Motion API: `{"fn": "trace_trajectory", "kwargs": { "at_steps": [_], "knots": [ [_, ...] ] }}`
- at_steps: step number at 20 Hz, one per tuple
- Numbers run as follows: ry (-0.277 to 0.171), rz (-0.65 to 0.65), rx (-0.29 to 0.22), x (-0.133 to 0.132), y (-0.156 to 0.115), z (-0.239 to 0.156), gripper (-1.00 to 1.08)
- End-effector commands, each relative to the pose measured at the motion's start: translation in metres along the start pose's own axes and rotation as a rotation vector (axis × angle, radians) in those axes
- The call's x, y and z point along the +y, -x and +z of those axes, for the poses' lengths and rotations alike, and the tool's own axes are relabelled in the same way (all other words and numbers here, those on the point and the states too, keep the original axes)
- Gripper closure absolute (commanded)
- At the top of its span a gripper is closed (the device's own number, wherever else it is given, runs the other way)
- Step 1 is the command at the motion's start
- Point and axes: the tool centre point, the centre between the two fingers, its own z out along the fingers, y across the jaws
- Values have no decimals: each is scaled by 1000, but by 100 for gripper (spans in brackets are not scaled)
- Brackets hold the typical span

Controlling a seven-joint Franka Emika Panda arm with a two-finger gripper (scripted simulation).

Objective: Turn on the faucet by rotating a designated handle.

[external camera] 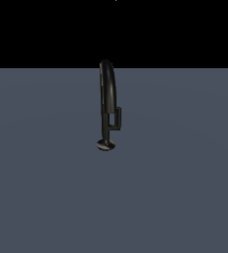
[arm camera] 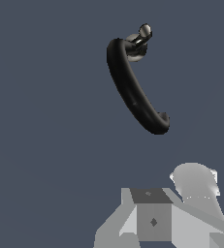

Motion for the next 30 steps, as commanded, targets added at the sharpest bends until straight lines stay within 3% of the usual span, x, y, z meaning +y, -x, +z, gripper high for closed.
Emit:
{"fn": "trace_trajectory", "kwargs": {
  "at_steps": [1, 17, 30],
  "knots": [
    [-33, 36, -40, -2, -16, 2, 108],
    [-255, 276, -312, -3, -119, 34, 108],
    [-472, 512, -578, 9, -205, 90, 108]
  ]
}}
